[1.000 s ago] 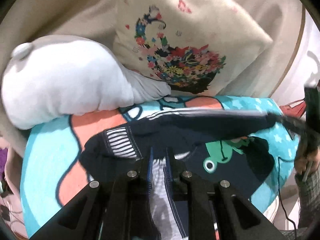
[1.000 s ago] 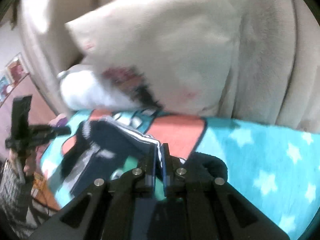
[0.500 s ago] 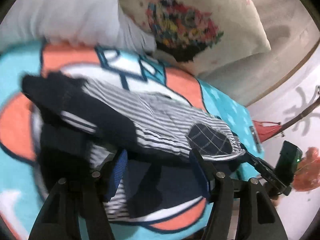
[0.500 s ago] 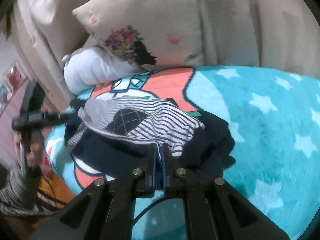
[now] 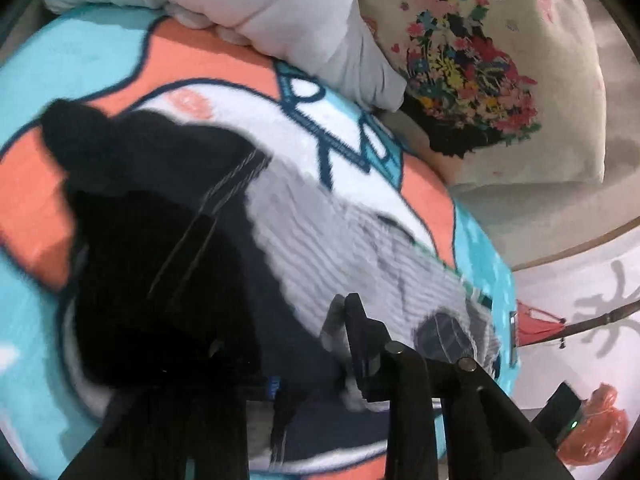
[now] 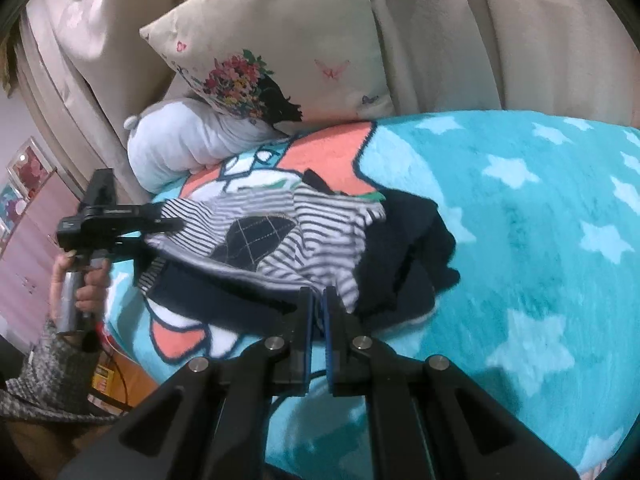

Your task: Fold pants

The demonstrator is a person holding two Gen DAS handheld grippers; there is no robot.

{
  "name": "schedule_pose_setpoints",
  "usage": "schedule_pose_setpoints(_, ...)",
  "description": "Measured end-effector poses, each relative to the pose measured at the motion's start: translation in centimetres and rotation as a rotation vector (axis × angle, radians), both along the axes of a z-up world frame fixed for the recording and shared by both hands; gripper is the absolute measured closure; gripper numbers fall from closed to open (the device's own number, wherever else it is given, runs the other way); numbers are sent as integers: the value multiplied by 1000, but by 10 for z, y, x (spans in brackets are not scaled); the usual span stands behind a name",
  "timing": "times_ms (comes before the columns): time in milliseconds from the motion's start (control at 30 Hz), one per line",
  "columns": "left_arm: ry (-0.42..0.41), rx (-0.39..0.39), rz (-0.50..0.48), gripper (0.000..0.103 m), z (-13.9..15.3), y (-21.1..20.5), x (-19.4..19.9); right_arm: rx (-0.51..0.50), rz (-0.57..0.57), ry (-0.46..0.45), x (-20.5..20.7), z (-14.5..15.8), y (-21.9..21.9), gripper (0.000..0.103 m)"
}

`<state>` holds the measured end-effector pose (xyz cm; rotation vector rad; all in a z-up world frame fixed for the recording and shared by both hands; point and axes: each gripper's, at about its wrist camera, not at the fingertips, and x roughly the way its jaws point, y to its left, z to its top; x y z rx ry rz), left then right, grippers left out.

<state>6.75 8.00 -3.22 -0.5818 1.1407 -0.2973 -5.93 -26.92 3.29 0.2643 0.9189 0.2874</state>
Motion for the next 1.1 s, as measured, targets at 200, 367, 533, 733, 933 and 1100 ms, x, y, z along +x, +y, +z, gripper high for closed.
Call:
schedule_pose_setpoints(200, -16, 77, 58, 74, -2, 9, -55, -9, -94, -73, -8, 18, -20, 61)
schedule_pose_setpoints(367, -65, 81, 16, 74, 6, 13, -80, -59, -119, -19, 26, 5, -13, 56)
schedule_pose_setpoints(533, -210, 105, 3, 60, 44, 19, -96, -105, -57, 64, 52, -16, 3, 93)
schedule_pose_setpoints(733, -259, 217, 70, 36, 60, 29, -69, -114, -118, 12, 46, 2, -17, 93)
schedule_pose_setpoints(933, -102, 222, 93, 36, 23, 32, -28, -117, -144, 36, 42, -6, -20, 93)
schedule_pose_setpoints(1100, -104, 196, 159, 68, 19, 42, -13, -121, -137, 29, 43, -5, -17, 93)
